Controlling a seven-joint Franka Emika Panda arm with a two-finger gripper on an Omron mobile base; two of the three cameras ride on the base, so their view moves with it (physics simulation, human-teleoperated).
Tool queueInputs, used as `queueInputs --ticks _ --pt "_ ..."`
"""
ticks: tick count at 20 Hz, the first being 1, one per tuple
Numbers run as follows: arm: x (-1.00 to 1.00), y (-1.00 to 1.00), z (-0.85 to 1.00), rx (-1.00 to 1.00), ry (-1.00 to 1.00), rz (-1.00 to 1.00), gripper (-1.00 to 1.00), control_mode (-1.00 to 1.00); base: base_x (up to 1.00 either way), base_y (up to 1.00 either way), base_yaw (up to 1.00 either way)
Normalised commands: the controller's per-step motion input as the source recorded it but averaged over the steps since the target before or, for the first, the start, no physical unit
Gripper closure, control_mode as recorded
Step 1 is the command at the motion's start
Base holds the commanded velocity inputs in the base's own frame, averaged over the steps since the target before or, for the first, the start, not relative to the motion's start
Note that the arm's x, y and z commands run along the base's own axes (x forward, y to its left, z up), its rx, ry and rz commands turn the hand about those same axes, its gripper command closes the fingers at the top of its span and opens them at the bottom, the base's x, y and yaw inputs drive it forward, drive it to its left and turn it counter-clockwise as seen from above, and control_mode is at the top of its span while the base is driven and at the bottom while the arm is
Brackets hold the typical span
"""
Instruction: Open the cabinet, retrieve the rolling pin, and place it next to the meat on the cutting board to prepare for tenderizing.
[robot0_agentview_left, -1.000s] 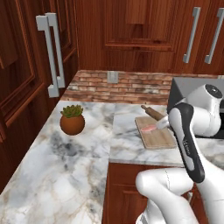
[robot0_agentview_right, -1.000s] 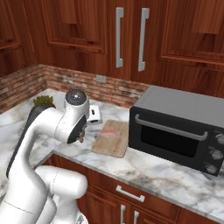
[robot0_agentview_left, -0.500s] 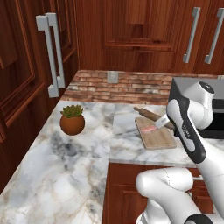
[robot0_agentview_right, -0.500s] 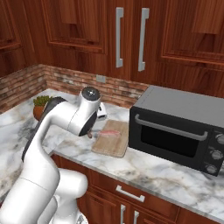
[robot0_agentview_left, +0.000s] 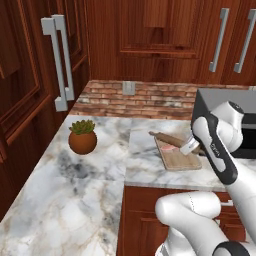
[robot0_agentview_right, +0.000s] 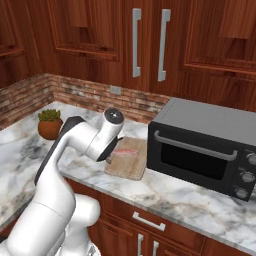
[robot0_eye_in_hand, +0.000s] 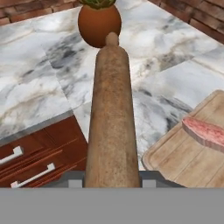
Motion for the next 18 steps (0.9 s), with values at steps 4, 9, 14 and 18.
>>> queueInputs --ticks 4,9,14,18 --pt "0.02 0.0 -0.3 0.0 0.05 0.1 1.0 -1.0 0.0 0.0 0.0" --pt "0.03 -0.04 -0.28 -0.01 0.02 0.06 1.0 -1.0 0.0 0.0 0.0" --pt "0.04 -0.17 -0.23 -0.02 0.0 0.04 1.0 -1.0 0.0 0.0 0.0" --pt "0.12 -0.19 -0.21 -0.03 0.0 0.04 1.0 -1.0 0.0 0.0 0.0"
